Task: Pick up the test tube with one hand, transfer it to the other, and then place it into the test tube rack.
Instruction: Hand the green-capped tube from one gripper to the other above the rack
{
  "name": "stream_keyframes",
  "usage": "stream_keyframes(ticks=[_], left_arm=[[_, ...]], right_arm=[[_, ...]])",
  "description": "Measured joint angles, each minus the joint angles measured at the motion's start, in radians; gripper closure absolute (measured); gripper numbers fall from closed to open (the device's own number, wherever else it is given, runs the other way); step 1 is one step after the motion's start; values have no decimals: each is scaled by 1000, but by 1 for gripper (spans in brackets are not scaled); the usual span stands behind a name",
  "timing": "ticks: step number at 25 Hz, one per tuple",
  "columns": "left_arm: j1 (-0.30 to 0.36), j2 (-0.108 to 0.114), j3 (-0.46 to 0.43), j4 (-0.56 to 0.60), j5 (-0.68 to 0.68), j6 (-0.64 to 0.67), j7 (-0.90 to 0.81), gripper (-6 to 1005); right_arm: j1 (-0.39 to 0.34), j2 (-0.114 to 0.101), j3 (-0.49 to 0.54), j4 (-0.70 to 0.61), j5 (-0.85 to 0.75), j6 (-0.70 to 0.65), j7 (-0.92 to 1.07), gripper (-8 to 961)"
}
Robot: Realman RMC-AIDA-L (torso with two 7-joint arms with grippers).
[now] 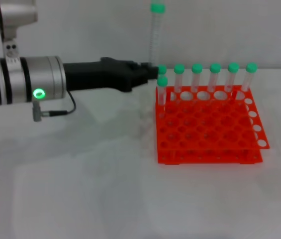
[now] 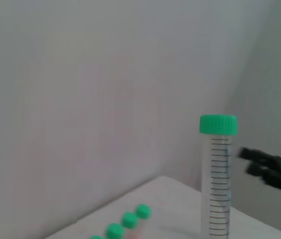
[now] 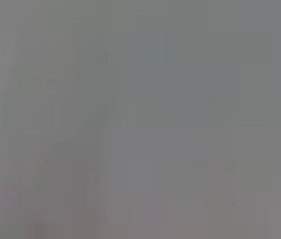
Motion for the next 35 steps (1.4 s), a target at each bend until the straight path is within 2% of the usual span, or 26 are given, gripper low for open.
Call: stream_keyframes(ticks=[5,11,17,24,35], left_arm=[[17,-2,126,-10,-69,9,88,774],[11,-4,220,-24,-73,-1,138,768],[7,-6,291,-29,-71,-42,187,763],[15,-8,306,-33,-72,-73,267,757],[4,-8,315,-30,-76,-74,342,747]], right_arm=[[45,-16,3,-28,-191,-76,170,289],[107,-17,-3,-33,-307,-197,303,290],[157,-5,-5,-34,-389,-247,388,282],[206,10,-9,-24,-450,-263,483,280],[227,61,-34,-31,-471,-275,535,283]])
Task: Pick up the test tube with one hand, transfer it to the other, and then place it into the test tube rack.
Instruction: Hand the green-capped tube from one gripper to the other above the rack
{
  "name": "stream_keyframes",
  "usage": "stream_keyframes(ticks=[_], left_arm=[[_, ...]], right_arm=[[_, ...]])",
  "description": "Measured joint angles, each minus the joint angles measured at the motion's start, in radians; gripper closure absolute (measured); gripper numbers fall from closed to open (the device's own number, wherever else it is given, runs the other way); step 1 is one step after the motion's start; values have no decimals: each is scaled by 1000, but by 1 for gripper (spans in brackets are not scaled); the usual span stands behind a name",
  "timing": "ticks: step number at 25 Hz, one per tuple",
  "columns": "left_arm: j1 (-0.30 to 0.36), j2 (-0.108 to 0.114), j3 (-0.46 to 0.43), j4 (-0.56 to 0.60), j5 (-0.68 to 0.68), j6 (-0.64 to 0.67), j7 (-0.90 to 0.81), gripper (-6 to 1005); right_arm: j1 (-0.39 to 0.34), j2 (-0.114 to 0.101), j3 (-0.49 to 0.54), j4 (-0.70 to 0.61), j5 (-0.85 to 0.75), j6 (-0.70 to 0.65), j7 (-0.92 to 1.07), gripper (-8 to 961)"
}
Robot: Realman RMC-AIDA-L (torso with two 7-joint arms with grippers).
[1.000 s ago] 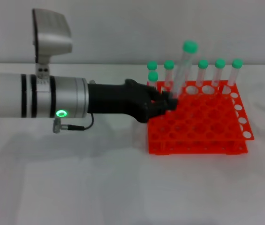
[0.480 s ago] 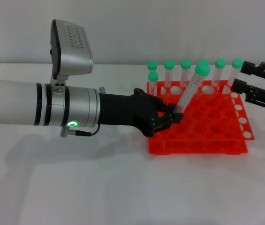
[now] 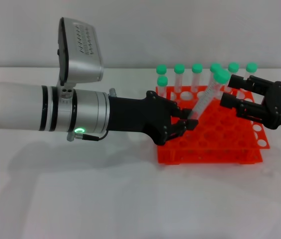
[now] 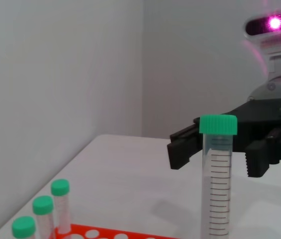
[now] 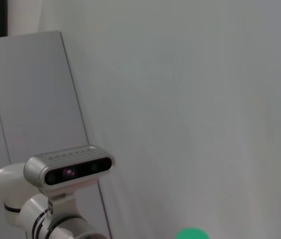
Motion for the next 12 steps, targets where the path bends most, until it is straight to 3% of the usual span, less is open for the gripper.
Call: stream_keyframes(ticks=[12], left_arm=[[0,0,68,2,-13,-34,-8,736]], right_arm=[[-7,41,0,-5,-10,9,-62,286]])
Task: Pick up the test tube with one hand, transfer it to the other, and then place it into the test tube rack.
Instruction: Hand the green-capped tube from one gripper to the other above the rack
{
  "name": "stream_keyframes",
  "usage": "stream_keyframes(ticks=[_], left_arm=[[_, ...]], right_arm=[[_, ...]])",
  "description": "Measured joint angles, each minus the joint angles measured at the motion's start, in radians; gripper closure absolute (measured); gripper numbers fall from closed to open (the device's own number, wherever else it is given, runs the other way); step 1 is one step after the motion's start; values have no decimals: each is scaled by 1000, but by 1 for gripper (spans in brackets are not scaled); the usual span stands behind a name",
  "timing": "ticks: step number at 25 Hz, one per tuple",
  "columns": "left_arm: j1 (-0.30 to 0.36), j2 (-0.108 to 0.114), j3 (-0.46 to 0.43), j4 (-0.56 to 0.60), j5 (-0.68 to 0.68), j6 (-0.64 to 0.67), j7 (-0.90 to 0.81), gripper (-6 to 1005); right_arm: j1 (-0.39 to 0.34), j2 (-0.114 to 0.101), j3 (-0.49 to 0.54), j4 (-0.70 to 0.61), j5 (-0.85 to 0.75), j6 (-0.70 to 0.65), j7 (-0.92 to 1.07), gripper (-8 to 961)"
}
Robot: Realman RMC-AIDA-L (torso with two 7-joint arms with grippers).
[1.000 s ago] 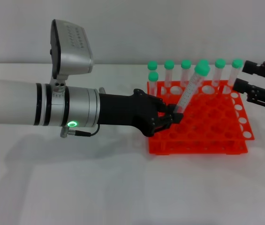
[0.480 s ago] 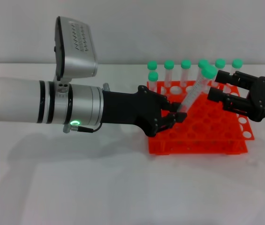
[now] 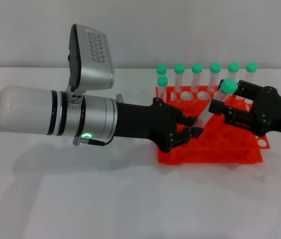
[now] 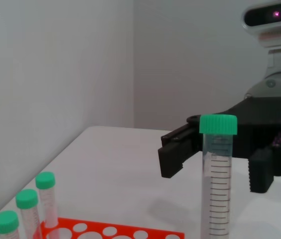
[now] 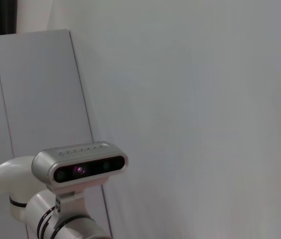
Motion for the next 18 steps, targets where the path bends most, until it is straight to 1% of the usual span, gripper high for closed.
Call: stream_keyframes(ticks=[4,15,18], left_arm=[[0,0,0,2,-1,-2,-2,733],[1,0,0,-3,-1,-16,5,723],[1,0,11,-4,0,-25,5,720]], right_arm=[[-2,7,0,0,-3,7,-21,287],[-6,38,6,0,-11,47,-52,295],[-6,43,3,-1,-11,52,-61,380]])
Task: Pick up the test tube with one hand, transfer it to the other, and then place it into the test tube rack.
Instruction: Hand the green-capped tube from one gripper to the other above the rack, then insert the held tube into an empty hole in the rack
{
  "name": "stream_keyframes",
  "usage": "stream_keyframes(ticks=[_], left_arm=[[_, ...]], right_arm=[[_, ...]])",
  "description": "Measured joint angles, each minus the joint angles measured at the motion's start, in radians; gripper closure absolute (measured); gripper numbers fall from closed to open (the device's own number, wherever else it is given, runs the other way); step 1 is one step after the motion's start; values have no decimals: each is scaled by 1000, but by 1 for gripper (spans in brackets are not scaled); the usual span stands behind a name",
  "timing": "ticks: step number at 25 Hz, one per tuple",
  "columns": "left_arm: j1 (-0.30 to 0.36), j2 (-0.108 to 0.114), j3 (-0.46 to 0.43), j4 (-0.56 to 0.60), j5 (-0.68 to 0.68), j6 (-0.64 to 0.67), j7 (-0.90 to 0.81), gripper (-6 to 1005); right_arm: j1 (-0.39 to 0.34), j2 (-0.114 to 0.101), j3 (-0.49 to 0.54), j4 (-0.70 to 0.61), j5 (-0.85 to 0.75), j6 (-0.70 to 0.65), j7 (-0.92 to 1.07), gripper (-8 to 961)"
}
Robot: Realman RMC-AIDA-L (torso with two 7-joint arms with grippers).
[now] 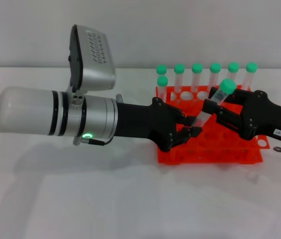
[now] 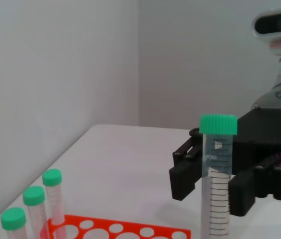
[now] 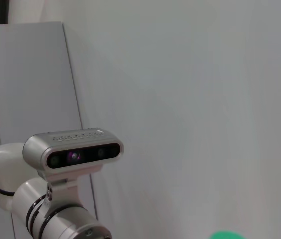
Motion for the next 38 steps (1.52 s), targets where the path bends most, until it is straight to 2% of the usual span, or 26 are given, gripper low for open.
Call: stream_keyframes(ticks=[2,7,13,25,28,33,34,38], left_arm=[[0,0,11,0,0,-12,-1,718],[0,0,17,0,0,-24,-3,714],[4,0,15,5,-1,-35,-6,709],[21,0,15,1,-52,-87,3,698],[23,0,15,1,-52,-87,4,464],[49,-1,25,5,-76,-88,1,270],[72,0,23,11,-103,-91,9,231],[171,3,-30,26,-241,-114,92,181]], right_arm=[[0,1,0,0,0,1,-9,436],[-5,1,4,-1,0,1,-29,664],[-8,1,6,-1,1,7,-36,753],[-7,-9,6,-2,5,32,-37,754],[-1,-10,6,-1,5,49,-37,755],[-4,-14,10,-19,7,57,-37,755],[-6,-15,16,-25,7,63,-37,754],[-8,-19,32,-36,5,113,-38,752]])
